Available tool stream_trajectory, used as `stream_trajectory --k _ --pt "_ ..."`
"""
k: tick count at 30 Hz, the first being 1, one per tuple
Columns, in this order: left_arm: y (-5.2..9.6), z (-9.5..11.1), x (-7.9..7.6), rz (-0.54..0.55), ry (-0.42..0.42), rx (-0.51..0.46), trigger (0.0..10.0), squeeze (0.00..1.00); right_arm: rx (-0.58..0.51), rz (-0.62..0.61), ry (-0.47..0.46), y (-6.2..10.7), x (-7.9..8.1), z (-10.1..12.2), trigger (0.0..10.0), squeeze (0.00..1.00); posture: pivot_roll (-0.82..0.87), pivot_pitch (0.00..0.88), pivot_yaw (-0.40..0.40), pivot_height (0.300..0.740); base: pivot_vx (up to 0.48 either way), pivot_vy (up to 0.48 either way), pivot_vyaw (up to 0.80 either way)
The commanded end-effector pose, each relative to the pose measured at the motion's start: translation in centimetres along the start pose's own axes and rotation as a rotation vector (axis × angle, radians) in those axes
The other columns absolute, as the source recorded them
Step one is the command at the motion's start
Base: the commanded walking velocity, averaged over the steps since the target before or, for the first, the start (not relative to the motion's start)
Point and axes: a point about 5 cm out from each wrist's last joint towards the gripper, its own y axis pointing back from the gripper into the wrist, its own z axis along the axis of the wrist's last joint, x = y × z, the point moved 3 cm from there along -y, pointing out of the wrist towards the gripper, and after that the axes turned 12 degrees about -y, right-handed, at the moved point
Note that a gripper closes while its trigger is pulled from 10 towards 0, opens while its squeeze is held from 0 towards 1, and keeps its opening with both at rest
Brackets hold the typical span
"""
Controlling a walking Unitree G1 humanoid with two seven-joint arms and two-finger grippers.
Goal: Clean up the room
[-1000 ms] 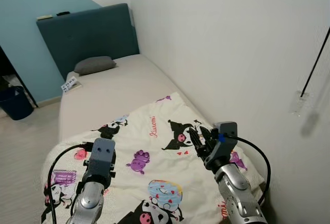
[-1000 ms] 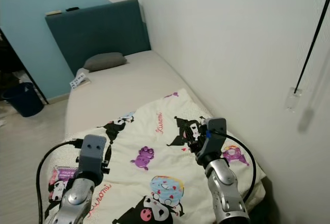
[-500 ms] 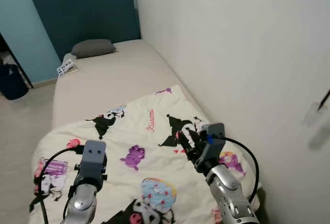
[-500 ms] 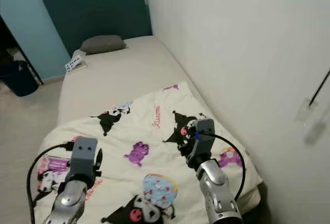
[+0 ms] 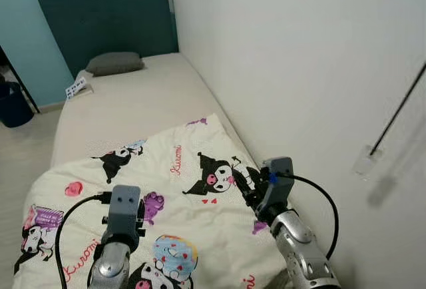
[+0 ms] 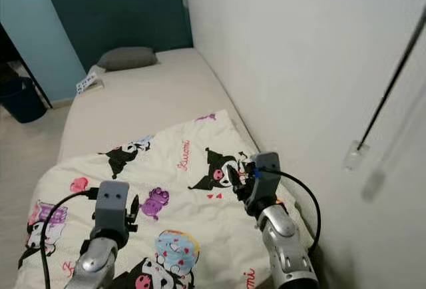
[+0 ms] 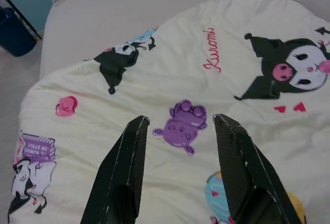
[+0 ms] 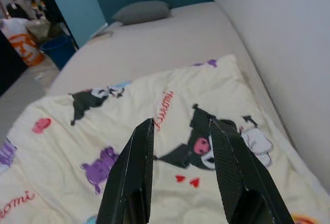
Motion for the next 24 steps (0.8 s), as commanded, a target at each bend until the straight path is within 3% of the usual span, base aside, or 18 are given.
stream_trajectory --k 1,17,21,24 --pt "0.3 -0.7 0.0 -0.006 0.001 0.017 10.0 0.0 0.021 0.006 -0.007 0.1 0.3 -0.7 10.0 0.0 -0.05 0.124 0.037 0.74 0.0 0.0 0.0" --pt "0.8 -1.0 -0.7 -0.045 -0.009 0.017 10.0 0.0 0.035 -0.025 -0.007 -0.1 0.1 -1.0 10.0 0.0 -0.05 0.137 0.042 0.74 0.0 0.0 0.0" --pt "0.7 -0.6 -1.1 -0.056 0.004 -0.006 10.0 0.0 0.057 -0.061 -0.012 0.2 -0.6 -1.8 10.0 0.0 -0.05 0.137 0.047 0.74 0.0 0.48 0.0" --pt "0.7 -0.5 -1.1 -0.056 -0.003 -0.012 10.0 0.0 0.061 -0.064 -0.013 0.3 -0.7 -1.9 10.0 0.0 -0.05 0.137 0.047 0.74 0.0 0.0 0.0"
